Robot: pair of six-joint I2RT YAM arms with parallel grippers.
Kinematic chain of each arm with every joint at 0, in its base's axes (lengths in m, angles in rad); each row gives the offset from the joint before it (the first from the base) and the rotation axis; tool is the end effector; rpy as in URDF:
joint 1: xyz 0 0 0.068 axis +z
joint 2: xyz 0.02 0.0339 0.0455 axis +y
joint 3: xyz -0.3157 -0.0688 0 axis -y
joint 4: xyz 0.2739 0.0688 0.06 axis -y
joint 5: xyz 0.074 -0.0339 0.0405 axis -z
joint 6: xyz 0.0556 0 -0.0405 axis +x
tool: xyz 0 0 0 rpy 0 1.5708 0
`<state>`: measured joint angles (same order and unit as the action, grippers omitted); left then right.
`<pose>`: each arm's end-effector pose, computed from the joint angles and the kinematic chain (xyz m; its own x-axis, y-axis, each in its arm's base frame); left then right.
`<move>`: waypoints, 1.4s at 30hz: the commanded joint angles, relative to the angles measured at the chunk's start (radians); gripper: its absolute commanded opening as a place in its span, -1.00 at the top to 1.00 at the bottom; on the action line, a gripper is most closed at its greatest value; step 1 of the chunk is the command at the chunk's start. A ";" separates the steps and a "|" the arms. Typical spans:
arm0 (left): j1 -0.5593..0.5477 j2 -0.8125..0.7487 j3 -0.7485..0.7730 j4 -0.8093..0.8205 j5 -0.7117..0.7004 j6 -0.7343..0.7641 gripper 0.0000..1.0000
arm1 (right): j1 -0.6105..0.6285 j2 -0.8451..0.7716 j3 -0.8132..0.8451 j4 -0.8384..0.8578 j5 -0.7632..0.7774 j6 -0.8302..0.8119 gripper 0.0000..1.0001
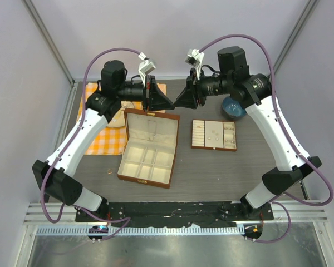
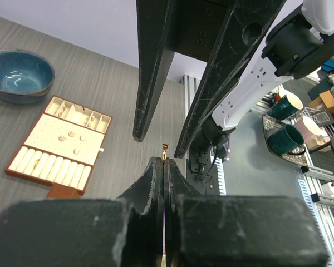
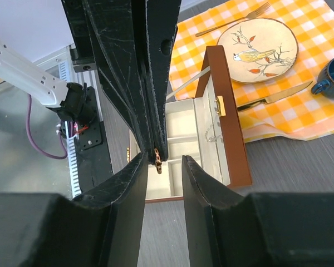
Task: Organize the mixed jewelry
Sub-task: Pick up the jewelry from the center of the board.
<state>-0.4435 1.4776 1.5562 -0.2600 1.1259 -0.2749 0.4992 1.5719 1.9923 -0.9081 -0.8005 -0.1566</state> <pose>0.2994 -0.1978 0.4915 -0.4247 0.0724 -0.9025 0.9053 0.0285 -0.4237 0.2842 0.2004 0.5429 -0.2676 -0.2696 -0.9251 -0.9433 0.2691 0.1944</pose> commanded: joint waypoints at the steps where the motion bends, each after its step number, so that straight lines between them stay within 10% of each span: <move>1: -0.006 -0.017 0.042 -0.007 0.012 0.019 1.00 | 0.013 -0.003 0.028 0.002 0.018 -0.027 0.28; 24: -0.009 -0.022 0.044 0.015 0.023 0.005 0.99 | 0.041 -0.019 0.013 -0.037 0.047 -0.080 0.98; 30: 0.003 -0.026 0.053 -0.004 0.012 0.022 -0.05 | 0.041 -0.045 0.017 -0.063 0.139 -0.112 0.99; 42: 0.259 -0.135 0.005 -0.189 -0.031 0.133 -0.17 | 0.042 -0.099 -0.253 -0.081 0.567 -0.305 0.99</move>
<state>-0.2974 1.4414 1.5627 -0.3374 1.1191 -0.2256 0.5354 1.5234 1.9102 -1.0138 -0.4740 -0.3523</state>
